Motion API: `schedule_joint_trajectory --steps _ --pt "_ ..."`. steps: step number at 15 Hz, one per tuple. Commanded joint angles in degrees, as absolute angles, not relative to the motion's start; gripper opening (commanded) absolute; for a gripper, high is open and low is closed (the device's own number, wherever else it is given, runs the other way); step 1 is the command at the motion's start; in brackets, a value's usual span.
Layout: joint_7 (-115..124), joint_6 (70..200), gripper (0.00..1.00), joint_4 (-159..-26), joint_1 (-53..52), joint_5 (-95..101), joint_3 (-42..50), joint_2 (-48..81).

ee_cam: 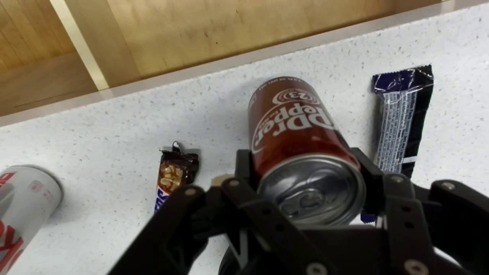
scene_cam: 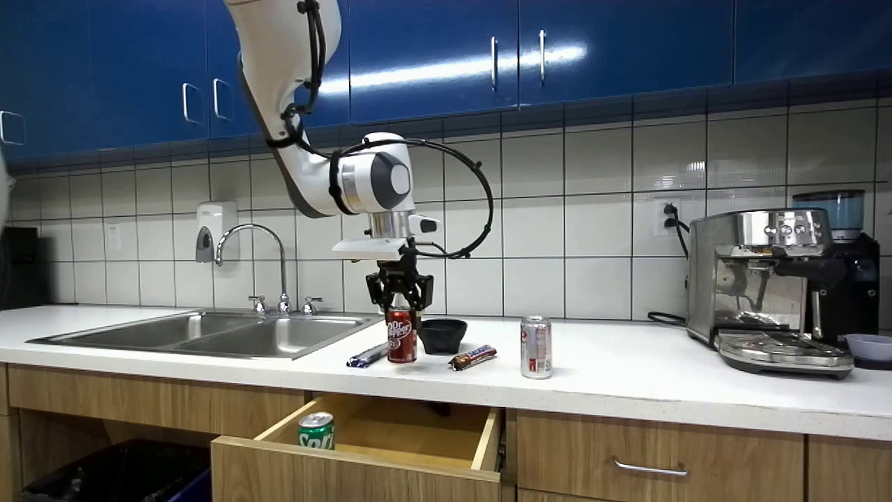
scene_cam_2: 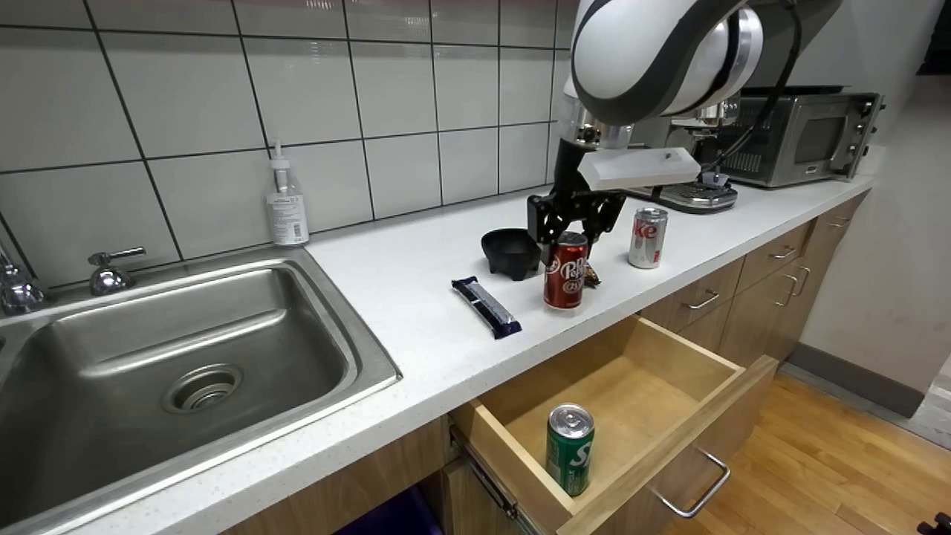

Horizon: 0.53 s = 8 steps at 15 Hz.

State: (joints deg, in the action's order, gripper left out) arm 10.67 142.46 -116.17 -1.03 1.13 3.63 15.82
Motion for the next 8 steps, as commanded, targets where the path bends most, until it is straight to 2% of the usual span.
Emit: schedule_joint_trajectory --steps 1,8 --pt "10.6 144.1 0.38 -122.5 -0.7 0.6 3.2 9.8" --pt "11.1 145.7 0.38 -130.6 -0.7 0.7 3.0 4.9"
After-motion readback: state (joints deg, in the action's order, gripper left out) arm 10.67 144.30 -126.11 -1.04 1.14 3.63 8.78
